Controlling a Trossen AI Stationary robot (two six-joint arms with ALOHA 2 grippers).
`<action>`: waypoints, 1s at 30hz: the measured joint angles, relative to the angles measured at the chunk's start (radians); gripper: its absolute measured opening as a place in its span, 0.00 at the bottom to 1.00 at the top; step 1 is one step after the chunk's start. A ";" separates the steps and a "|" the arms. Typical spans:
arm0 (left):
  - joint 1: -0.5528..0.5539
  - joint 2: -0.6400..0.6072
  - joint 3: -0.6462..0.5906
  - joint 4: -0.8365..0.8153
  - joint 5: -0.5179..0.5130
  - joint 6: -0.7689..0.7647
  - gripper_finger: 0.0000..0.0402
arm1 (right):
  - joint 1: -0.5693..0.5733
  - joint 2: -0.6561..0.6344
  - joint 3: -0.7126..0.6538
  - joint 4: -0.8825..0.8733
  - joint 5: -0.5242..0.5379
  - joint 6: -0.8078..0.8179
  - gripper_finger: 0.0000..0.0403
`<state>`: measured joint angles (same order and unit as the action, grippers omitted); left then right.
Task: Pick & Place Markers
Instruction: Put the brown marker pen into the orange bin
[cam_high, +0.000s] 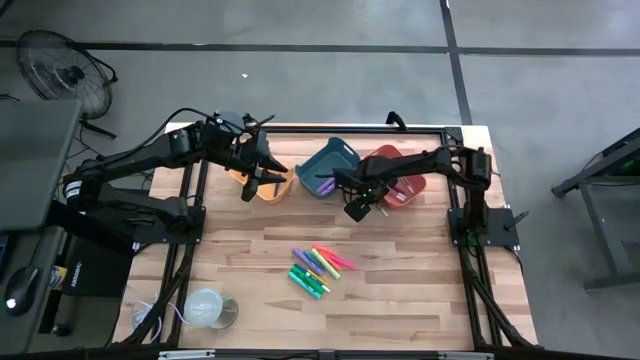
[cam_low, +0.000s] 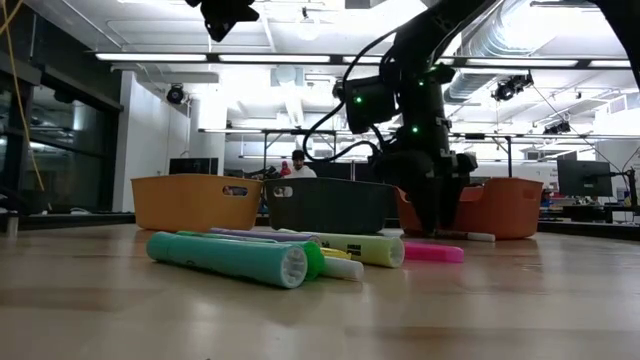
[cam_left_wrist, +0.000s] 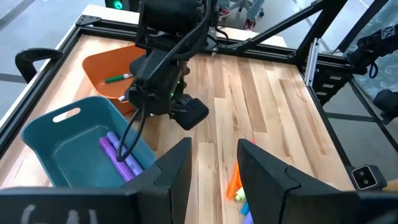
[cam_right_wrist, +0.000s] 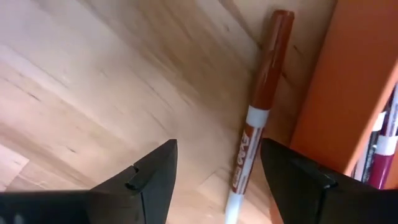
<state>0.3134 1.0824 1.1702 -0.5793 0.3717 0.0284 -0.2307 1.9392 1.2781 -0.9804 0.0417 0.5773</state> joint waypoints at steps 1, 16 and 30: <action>0.000 0.000 0.000 0.000 0.000 0.000 0.31 | -0.002 0.000 0.000 0.000 0.003 -0.002 0.55; 0.000 0.000 0.000 -0.025 0.000 0.000 0.31 | -0.010 0.011 0.000 0.038 -0.094 -0.039 0.55; 0.000 0.000 0.000 -0.026 0.001 0.000 0.31 | 0.030 0.019 0.000 0.078 -0.177 -0.062 0.55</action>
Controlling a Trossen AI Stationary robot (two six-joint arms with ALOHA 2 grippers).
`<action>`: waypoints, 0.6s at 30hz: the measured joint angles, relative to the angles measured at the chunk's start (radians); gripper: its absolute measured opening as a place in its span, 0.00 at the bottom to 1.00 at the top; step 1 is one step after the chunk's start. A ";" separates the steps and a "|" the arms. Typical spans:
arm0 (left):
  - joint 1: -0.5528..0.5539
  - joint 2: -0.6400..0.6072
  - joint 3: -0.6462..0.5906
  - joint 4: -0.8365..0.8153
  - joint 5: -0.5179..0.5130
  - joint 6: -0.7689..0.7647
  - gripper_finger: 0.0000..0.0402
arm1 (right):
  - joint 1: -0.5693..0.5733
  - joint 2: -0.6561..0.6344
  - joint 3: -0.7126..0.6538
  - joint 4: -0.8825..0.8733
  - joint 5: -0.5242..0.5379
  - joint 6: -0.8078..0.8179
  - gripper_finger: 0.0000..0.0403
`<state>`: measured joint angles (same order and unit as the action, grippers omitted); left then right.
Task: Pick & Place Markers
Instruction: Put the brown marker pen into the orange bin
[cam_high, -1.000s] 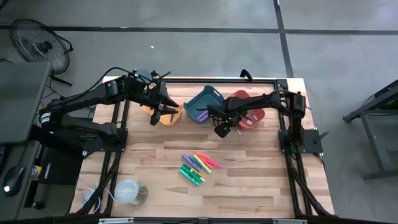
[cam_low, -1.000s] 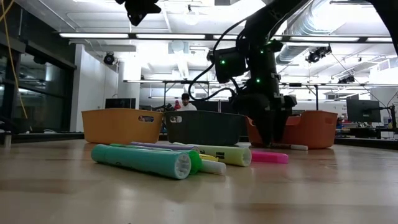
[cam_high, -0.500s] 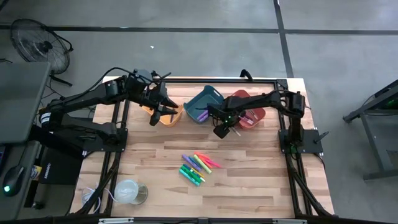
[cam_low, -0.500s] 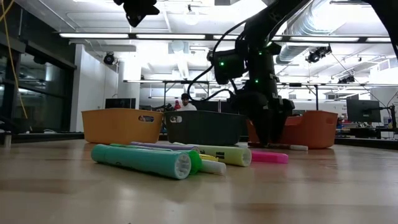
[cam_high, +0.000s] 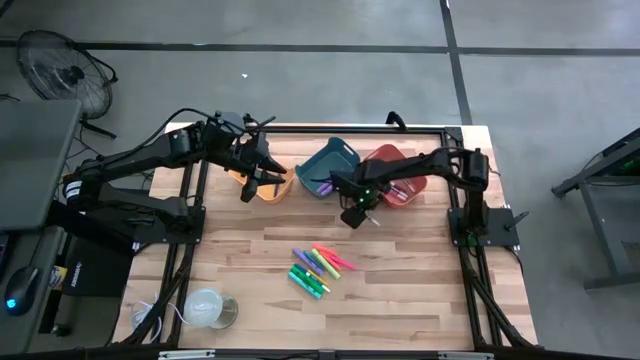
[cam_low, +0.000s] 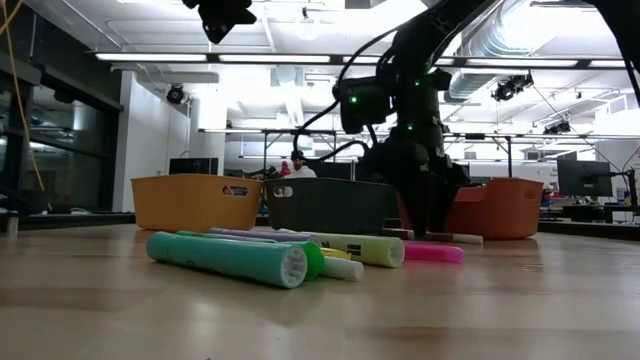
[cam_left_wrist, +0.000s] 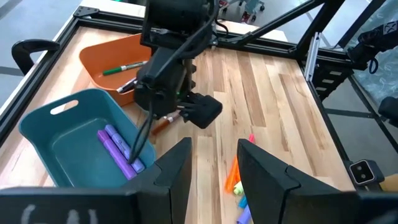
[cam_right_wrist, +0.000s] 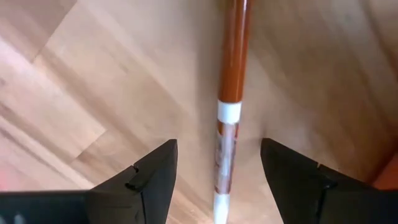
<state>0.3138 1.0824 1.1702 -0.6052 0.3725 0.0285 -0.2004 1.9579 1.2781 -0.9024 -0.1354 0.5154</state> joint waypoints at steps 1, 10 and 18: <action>0.000 0.000 0.000 0.000 0.000 0.000 0.31 | 0.007 0.000 0.000 0.000 0.000 0.000 0.55; 0.000 0.000 0.000 -0.001 0.001 0.007 0.31 | 0.100 0.000 0.000 0.030 0.009 0.035 0.55; 0.000 0.000 0.000 -0.014 0.003 0.020 0.31 | 0.215 0.000 0.000 0.090 0.142 0.055 0.55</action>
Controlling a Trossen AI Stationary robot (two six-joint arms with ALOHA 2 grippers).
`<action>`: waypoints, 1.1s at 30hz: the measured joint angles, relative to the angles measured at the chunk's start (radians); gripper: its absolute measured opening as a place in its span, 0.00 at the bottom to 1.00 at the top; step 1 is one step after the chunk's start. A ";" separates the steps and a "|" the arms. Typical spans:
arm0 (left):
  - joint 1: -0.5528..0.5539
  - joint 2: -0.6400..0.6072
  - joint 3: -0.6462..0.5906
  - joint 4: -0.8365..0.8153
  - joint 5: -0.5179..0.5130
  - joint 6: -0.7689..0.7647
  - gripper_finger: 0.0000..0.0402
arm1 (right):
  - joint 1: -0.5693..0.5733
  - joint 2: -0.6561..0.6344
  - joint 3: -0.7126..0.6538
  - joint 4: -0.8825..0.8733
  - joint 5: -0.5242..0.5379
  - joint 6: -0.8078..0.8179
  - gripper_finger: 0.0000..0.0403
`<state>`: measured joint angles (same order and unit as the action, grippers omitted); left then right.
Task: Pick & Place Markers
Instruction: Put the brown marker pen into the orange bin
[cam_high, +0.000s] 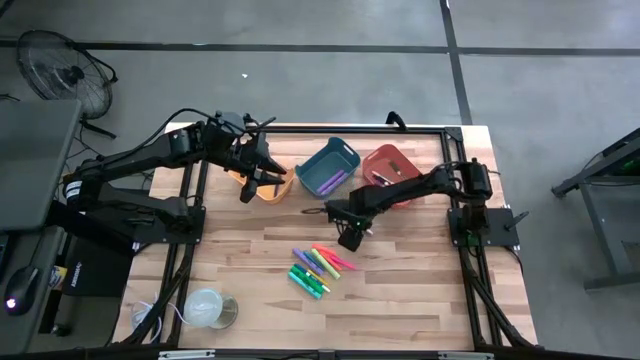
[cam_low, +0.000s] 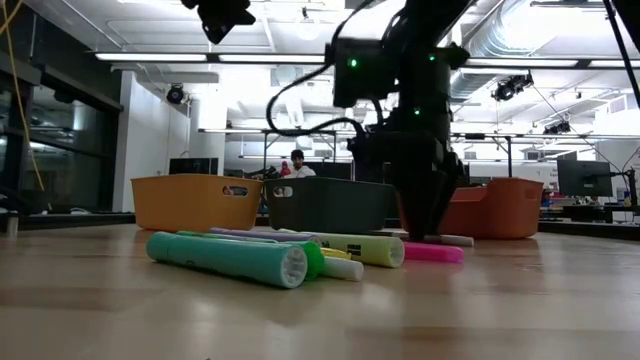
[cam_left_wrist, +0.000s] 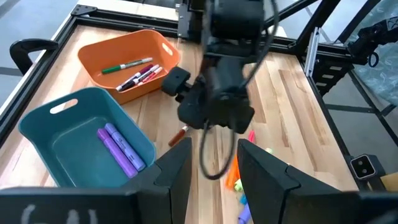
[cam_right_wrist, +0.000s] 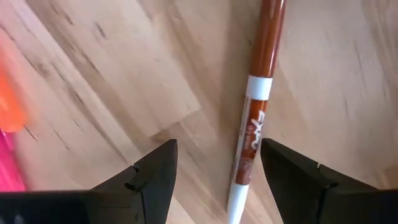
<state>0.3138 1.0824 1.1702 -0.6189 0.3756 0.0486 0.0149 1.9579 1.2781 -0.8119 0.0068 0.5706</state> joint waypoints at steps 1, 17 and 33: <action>0.000 0.000 0.000 -0.004 0.000 0.002 0.31 | 0.009 0.000 0.000 0.005 0.011 0.012 0.55; 0.000 0.000 0.000 -0.043 0.000 0.030 0.31 | 0.012 0.062 0.006 0.014 -0.035 0.083 0.50; 0.000 0.000 0.000 -0.042 -0.004 0.030 0.31 | 0.013 0.064 0.002 0.004 -0.017 0.073 0.14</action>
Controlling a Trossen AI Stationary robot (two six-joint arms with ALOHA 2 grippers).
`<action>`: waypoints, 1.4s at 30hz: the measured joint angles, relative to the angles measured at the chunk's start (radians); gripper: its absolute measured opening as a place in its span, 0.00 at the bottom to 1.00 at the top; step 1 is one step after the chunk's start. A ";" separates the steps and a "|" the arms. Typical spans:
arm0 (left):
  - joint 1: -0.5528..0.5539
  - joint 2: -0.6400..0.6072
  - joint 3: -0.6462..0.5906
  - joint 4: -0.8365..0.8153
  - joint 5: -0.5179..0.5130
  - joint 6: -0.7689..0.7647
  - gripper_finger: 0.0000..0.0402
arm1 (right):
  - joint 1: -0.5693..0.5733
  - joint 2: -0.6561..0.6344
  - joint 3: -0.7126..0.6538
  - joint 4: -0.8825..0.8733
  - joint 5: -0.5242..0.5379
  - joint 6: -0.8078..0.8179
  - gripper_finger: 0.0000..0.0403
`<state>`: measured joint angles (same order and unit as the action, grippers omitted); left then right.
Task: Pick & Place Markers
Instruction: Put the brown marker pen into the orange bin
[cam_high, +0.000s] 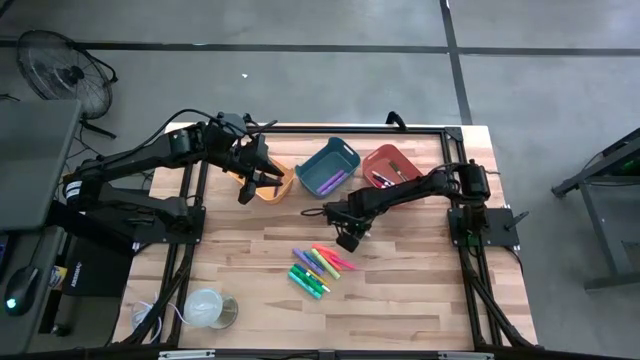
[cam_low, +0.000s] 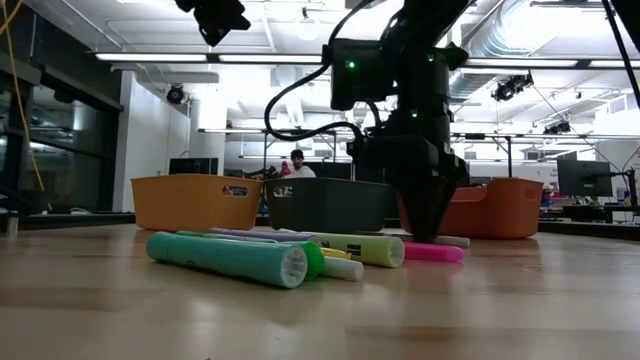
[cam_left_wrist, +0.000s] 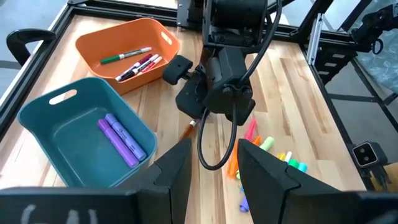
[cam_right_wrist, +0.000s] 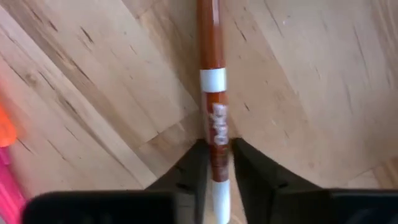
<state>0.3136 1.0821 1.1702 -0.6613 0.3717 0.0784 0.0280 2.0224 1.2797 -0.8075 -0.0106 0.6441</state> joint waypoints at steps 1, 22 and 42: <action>0.000 0.000 0.000 0.000 0.000 0.000 0.31 | 0.000 0.000 0.000 0.001 0.000 -0.008 0.10; 0.000 0.000 0.000 0.000 0.000 0.000 0.31 | -0.004 -0.015 0.031 -0.017 -0.059 -0.018 0.04; 0.000 0.000 0.000 -0.005 0.001 0.000 0.31 | 0.013 -0.049 0.203 -0.406 -0.042 -0.063 0.04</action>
<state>0.3136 1.0821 1.1702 -0.6666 0.3729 0.0780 0.0413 1.9737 1.4825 -1.2137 -0.0528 0.5812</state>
